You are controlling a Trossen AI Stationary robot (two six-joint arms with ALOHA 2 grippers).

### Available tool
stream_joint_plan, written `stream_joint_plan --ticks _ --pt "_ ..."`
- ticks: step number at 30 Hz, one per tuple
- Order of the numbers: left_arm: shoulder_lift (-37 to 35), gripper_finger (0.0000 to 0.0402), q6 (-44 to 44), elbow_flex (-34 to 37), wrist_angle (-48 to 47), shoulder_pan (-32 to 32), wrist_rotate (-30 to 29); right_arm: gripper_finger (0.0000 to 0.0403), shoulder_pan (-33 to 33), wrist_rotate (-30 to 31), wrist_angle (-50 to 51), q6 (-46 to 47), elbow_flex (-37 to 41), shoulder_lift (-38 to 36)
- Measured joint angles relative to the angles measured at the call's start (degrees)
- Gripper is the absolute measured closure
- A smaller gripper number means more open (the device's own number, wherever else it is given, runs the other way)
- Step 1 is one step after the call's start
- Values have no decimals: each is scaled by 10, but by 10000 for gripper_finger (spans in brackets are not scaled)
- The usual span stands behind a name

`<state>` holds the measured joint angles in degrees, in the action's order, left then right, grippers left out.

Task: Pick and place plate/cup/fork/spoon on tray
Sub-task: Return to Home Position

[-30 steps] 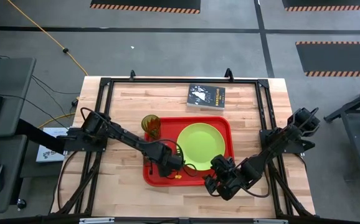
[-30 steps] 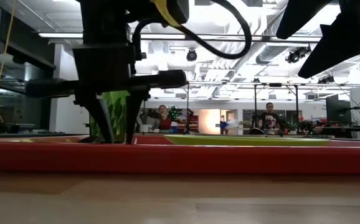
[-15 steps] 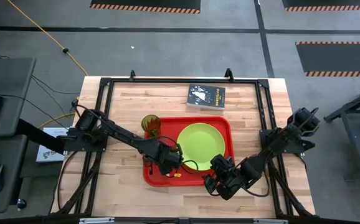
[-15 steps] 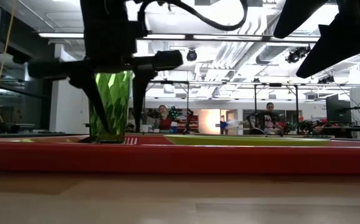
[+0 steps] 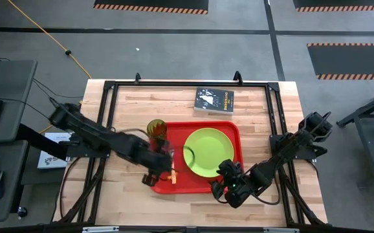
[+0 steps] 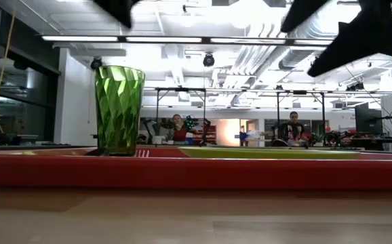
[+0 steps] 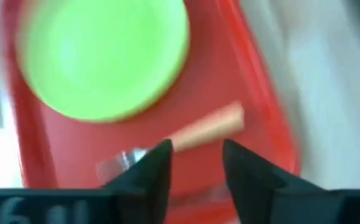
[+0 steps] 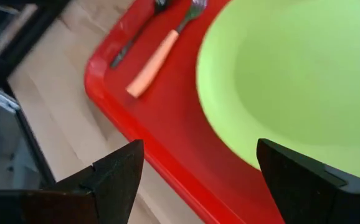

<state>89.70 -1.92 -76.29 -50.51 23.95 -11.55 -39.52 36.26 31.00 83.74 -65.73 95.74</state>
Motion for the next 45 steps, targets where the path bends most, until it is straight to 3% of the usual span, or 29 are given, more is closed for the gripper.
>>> stream_joint_plan --ticks 5,8,11,15,16,22,25,27,33,45 --pt "-156 378 -143 157 242 29 -110 100 7 28 -37 -18 0 0" --pt "-250 389 -183 254 331 42 -155 125 12 46 -54 -63 -8 0" --pt "-344 397 -171 308 355 26 -178 197 28 53 -50 -116 -36 0" --pt "-449 401 -119 332 350 -45 -164 356 68 55 11 -189 -93 -2" --pt "-472 401 -105 336 344 -67 -147 378 79 56 27 -210 -106 -2" --pt "-563 401 -83 411 359 -188 14 391 139 22 72 -310 -162 -3" --pt "-610 401 -80 465 402 -231 57 397 158 2 73 -349 -175 -3" --pt "-642 401 -88 489 448 -250 68 396 167 -11 74 -354 -178 -5" --pt "-705 401 -119 510 469 -264 63 400 179 -35 66 -347 -179 -9" --pt "-708 401 -100 510 488 -253 79 402 177 -74 38 -364 -179 -11"
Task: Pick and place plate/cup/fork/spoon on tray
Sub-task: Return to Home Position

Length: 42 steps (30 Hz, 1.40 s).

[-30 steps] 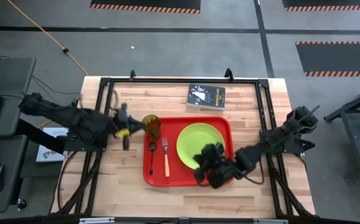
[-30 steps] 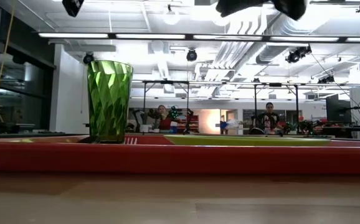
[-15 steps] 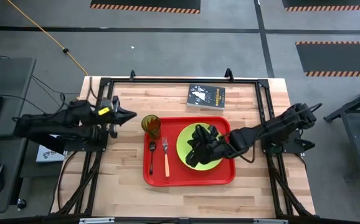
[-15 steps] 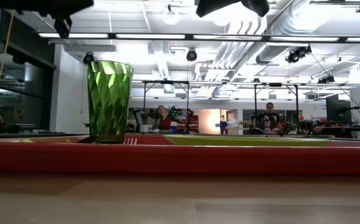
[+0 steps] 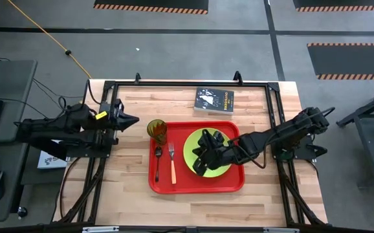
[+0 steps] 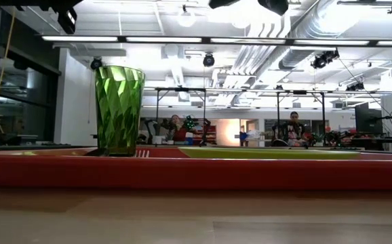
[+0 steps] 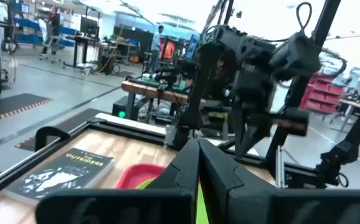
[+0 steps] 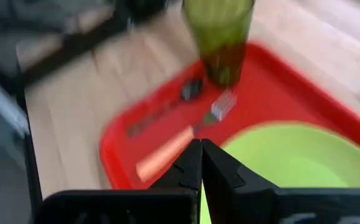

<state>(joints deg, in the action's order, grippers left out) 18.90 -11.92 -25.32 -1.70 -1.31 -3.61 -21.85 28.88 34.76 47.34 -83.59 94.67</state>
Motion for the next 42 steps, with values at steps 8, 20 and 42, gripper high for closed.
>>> stream_joint_plan --ticks 8,20,42 --pt "-6 401 -41 33 38 12 13 403 0 -65 79 2 0 -6" --pt "-161 401 -81 205 126 32 5 403 -52 1 89 41 1 -109" --pt "-176 401 -80 246 108 41 -28 403 -27 -74 -250 -50 370 -361"
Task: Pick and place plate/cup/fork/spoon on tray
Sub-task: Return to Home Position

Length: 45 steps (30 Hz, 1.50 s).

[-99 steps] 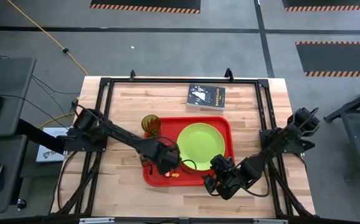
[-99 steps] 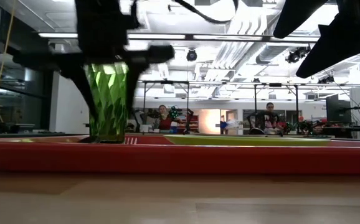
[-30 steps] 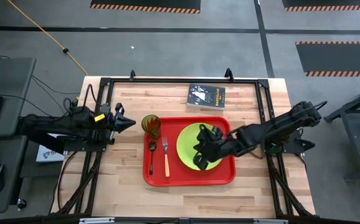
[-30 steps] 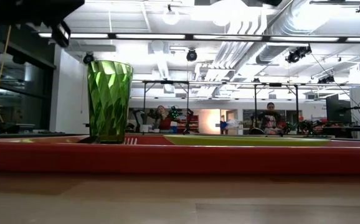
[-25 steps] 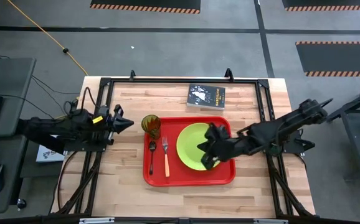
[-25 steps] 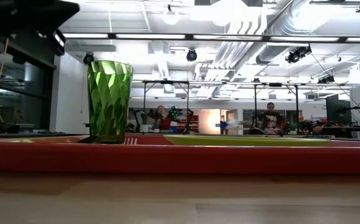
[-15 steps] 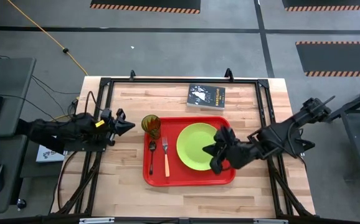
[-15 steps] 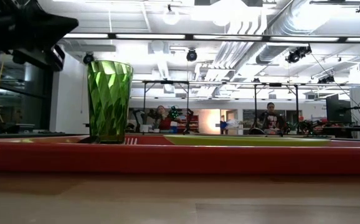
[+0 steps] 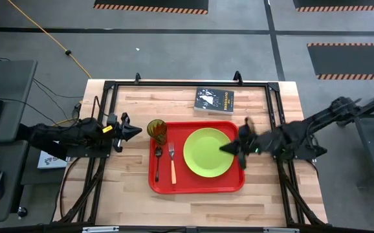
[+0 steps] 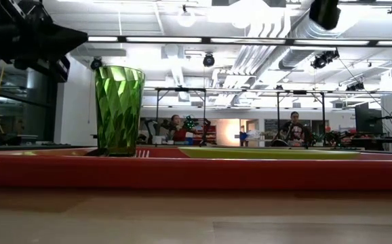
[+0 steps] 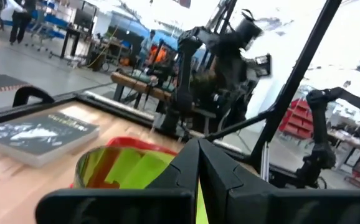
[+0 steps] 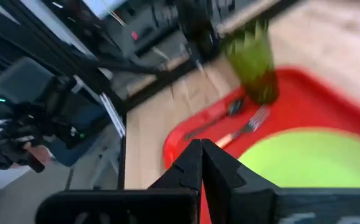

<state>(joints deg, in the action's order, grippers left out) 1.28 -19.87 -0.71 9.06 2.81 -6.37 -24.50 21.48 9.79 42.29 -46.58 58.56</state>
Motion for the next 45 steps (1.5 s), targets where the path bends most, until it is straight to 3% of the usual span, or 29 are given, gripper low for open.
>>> stream_joint_plan --ticks 5,9,17,22,28,32,39,45 --pt "1 401 0 0 -12 0 0 403 114 -106 -87 -115 139 -160" --pt "0 401 0 0 -12 0 0 403 167 -157 -112 -145 227 -286" --pt "0 401 0 0 -12 0 0 403 177 -171 -90 -170 323 -492" --pt "0 401 0 0 -13 0 0 403 177 -121 -52 -191 364 -583" --pt "0 401 0 0 -17 0 -1 403 176 -115 -62 -218 406 -578" --pt "1 401 0 0 -20 0 -2 403 176 -175 -124 -246 457 -584" --pt "1 401 0 0 -19 0 -3 403 176 -204 -110 -318 460 -579" --pt "1 401 0 0 -19 0 -3 403 176 -205 -109 -318 460 -577"
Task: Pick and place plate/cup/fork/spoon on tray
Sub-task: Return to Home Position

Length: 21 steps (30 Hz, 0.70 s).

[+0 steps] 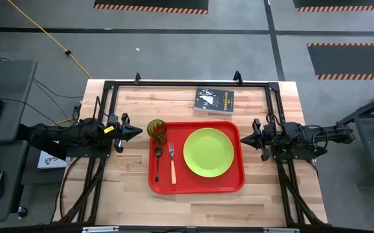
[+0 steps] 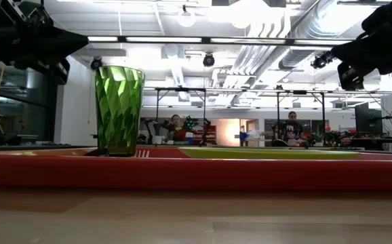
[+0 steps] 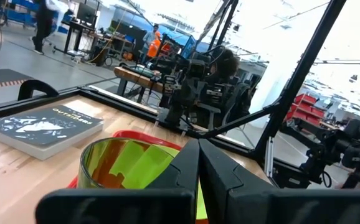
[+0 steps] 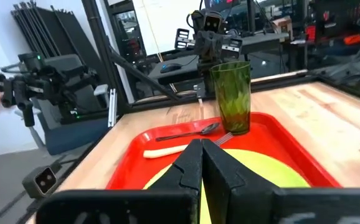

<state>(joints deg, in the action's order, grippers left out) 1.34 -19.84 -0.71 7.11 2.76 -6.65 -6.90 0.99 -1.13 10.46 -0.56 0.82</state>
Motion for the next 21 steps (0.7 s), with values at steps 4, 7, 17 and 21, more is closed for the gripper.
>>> stream_joint_plan --ticks 4,7,17,21 --pt "0 401 0 0 0 0 0 403 0 0 0 43 0 0" --pt "0 401 0 0 0 0 0 403 0 0 0 73 0 0" --pt "-6 401 0 0 -6 1 0 403 0 0 0 90 0 0" --pt "-12 401 0 -1 -5 -2 1 402 0 0 0 90 0 0"
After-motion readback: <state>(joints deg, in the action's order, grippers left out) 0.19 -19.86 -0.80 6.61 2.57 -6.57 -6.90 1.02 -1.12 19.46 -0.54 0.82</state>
